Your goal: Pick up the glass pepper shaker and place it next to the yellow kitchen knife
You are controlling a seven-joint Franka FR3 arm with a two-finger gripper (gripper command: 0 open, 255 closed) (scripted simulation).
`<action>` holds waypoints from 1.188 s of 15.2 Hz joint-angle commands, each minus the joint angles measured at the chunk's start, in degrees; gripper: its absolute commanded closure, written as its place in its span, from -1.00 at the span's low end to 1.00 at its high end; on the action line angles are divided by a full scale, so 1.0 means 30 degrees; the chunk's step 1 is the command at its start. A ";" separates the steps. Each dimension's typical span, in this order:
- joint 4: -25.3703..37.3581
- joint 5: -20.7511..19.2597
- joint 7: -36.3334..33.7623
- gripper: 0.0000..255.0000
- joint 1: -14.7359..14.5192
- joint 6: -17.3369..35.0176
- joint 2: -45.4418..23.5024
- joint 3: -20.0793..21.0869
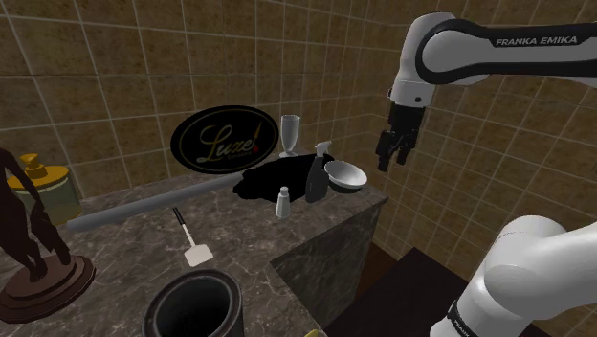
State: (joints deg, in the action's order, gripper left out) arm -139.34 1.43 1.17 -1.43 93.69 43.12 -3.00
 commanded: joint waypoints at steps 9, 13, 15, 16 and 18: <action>0.1642 0.0929 -0.0812 -1.00 -0.0749 0.3879 -0.5431 0.0890; 0.3068 0.1237 -0.1166 -1.00 -0.1049 0.5366 -0.8286 0.1283; 0.3924 0.1345 -0.1342 -1.00 -0.1186 0.5980 -0.9726 0.1462; 0.4388 0.1386 -0.1432 -1.00 -0.1254 0.6253 -1.0447 0.1546; 0.5386 0.1446 -0.1613 -1.00 -0.1382 0.6733 -1.1892 0.1709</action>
State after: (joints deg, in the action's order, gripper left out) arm -125.74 5.66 -3.33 -5.37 113.56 10.22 1.86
